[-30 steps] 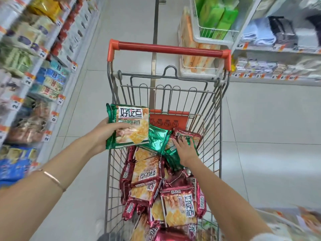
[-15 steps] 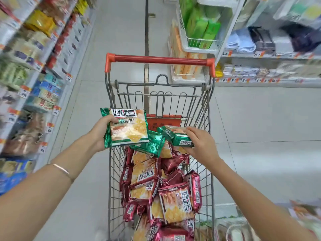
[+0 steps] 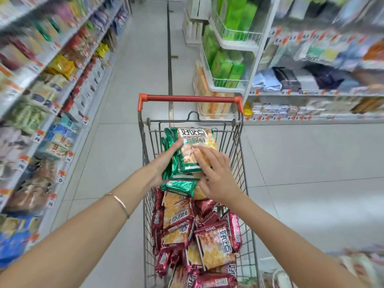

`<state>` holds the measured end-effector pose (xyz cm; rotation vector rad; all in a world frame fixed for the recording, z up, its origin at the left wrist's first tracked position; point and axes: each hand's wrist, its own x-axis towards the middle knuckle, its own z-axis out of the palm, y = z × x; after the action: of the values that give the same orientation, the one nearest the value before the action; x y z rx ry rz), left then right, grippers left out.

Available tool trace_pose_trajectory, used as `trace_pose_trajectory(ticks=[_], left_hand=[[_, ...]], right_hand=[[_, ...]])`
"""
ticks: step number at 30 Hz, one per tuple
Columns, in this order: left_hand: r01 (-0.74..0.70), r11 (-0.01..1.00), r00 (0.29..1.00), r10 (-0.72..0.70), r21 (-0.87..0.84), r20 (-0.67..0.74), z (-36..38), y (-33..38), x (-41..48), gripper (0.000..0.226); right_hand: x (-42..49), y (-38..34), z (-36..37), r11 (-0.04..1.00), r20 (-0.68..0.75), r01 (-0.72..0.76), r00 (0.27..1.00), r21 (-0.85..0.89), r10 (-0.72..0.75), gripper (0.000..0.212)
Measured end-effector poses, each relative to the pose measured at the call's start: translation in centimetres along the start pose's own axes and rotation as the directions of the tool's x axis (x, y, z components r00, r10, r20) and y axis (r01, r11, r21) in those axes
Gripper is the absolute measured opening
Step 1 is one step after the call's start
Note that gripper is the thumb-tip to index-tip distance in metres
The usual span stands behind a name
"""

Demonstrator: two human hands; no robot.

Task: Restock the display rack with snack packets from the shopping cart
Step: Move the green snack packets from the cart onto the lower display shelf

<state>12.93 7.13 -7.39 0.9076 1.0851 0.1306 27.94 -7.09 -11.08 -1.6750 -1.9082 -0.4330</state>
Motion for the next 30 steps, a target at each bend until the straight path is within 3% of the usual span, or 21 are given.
trace_pose_trajectory(ticks=[1, 2, 3, 4, 5, 6, 7, 8, 10, 14, 18, 21, 25, 28, 30], left_hand=[[-0.022, 0.999, 1.000, 0.023, 0.029, -0.006, 0.0, -0.1, -0.3, 0.132], [-0.040, 0.998, 0.999, 0.041, 0.056, -0.016, -0.2, -0.2, -0.1, 0.134], [-0.056, 0.994, 0.998, 0.058, 0.090, -0.023, -0.4, -0.4, 0.2, 0.135], [-0.065, 0.990, 0.998, 0.067, 0.123, -0.013, -0.7, -0.5, 0.7, 0.136], [-0.072, 0.985, 0.997, 0.072, 0.154, 0.008, -0.7, -0.7, 1.1, 0.136], [-0.078, 0.980, 0.996, 0.071, 0.182, 0.045, -0.3, -0.6, 0.6, 0.137], [-0.090, 0.972, 0.994, 0.074, 0.215, 0.082, 0.4, -0.3, -0.7, 0.137], [-0.105, 0.963, 0.989, 0.075, 0.248, 0.128, 1.3, -0.3, -2.1, 0.138], [-0.149, 0.927, 0.974, 0.076, 0.344, 0.215, 2.9, -0.5, -5.5, 0.139], [-0.214, 0.788, 0.946, 0.019, 0.577, 0.325, 6.2, -3.1, -10.7, 0.108], [-0.311, 0.646, 0.915, 0.005, 0.697, 0.403, 10.7, -7.6, -13.8, 0.121], [-0.403, 0.574, 0.873, 0.008, 0.713, 0.487, 15.5, -12.2, -17.1, 0.123], [-0.504, 0.493, 0.794, -0.061, 0.709, 0.605, 21.8, -18.8, -23.5, 0.120], [-0.580, 0.476, 0.689, -0.146, 0.661, 0.710, 25.2, -22.9, -28.7, 0.123], [-0.632, 0.443, 0.620, -0.204, 0.636, 0.758, 27.0, -25.1, -31.6, 0.141]], right_hand=[[0.3, -0.6, -1.0, 0.992, 0.021, -0.071, 0.997, 0.101, 0.069, 0.065], [0.7, -1.2, -2.1, 0.951, 0.021, -0.227, 0.973, 0.208, 0.228, 0.058], [1.1, -1.2, -2.9, 0.839, 0.040, -0.446, 0.888, 0.313, 0.457, 0.053], [1.6, -1.3, -4.1, 0.635, 0.137, -0.662, 0.727, 0.399, 0.672, 0.060], [2.1, -1.3, -5.1, 0.367, 0.313, -0.813, 0.530, 0.452, 0.788, 0.078], [2.4, -1.3, -6.1, 0.092, 0.522, -0.877, 0.361, 0.471, 0.773, 0.093], [2.2, -1.3, -7.0, -0.156, 0.708, -0.875, 0.253, 0.458, 0.660, 0.096], [1.8, -1.7, -8.0, -0.306, 0.798, -0.845, 0.211, 0.439, 0.564, 0.082], [0.0, -3.5, -9.6, -0.433, 0.829, -0.781, 0.186, 0.450, 0.527, 0.055], [-5.0, -8.7, -12.3, -0.534, 0.781, -0.663, 0.126, 0.525, 0.611, 0.065], [-12.0, -14.9, -16.8, -0.562, 0.647, -0.465, 0.033, 0.684, 0.762, 0.047], [-17.7, -19.8, -21.5, -0.519, 0.523, -0.349, -0.092, 0.780, 0.847, 0.042], [-25.0, -25.9, -28.4, -0.439, 0.356, -0.297, -0.295, 0.848, 0.887, 0.036], [-29.8, -29.3, -32.6, -0.366, 0.248, -0.296, -0.369, 0.882, 0.896, 0.037], [-32.6, -30.7, -34.8, -0.325, 0.186, -0.322, -0.393, 0.889, 0.900, 0.040]])
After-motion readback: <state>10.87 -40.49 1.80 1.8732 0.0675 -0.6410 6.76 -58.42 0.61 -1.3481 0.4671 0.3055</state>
